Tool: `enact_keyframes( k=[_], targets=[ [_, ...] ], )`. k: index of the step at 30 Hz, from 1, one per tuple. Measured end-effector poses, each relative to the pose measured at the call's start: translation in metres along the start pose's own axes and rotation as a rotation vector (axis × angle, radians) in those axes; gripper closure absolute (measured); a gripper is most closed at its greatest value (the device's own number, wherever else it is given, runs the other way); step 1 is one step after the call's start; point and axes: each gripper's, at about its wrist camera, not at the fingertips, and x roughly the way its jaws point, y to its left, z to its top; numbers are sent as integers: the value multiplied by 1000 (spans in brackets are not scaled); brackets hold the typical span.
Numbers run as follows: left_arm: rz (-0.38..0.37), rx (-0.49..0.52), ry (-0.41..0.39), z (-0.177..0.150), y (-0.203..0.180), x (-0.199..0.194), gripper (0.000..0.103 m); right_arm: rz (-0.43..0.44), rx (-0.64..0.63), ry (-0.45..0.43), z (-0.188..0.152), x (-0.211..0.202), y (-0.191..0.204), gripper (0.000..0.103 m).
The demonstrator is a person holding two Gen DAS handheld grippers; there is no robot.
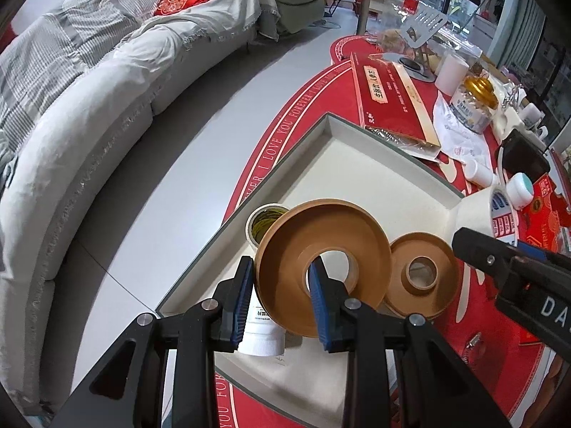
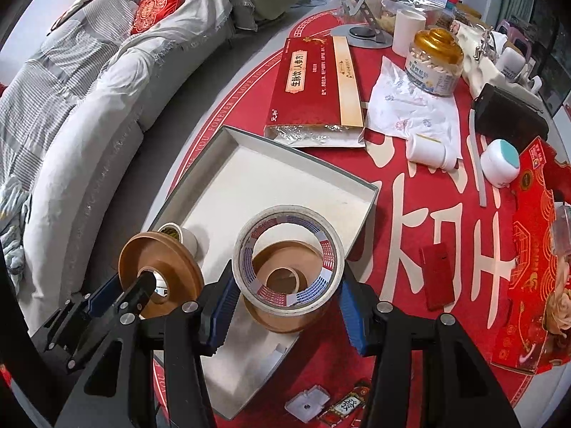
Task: Organize rigid objects
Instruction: 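Lift and carry the brown ring and tape roll over the gray tray, then open both tools to drop the brown ring and tape roll into the tray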
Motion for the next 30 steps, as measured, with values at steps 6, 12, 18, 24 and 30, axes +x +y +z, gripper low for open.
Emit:
enact_keyframes(
  k=[6, 12, 18, 24, 30],
  targets=[
    [17, 7, 37, -3, -3, 18, 69, -20, -30, 12, 6, 14, 8, 49],
    [26, 20, 41, -4, -3, 25, 69, -17, -26, 31, 9, 29, 12, 49],
    [20, 26, 60, -1, -5, 32, 42, 0, -24, 61, 9, 40, 11, 47],
    [30, 4, 57, -4, -1, 28, 0, -17, -3, -7, 5, 26, -6, 5],
    [-50, 8, 79, -17, 2, 21, 0, -132, 30, -47, -19, 18, -56, 5]
  ],
)
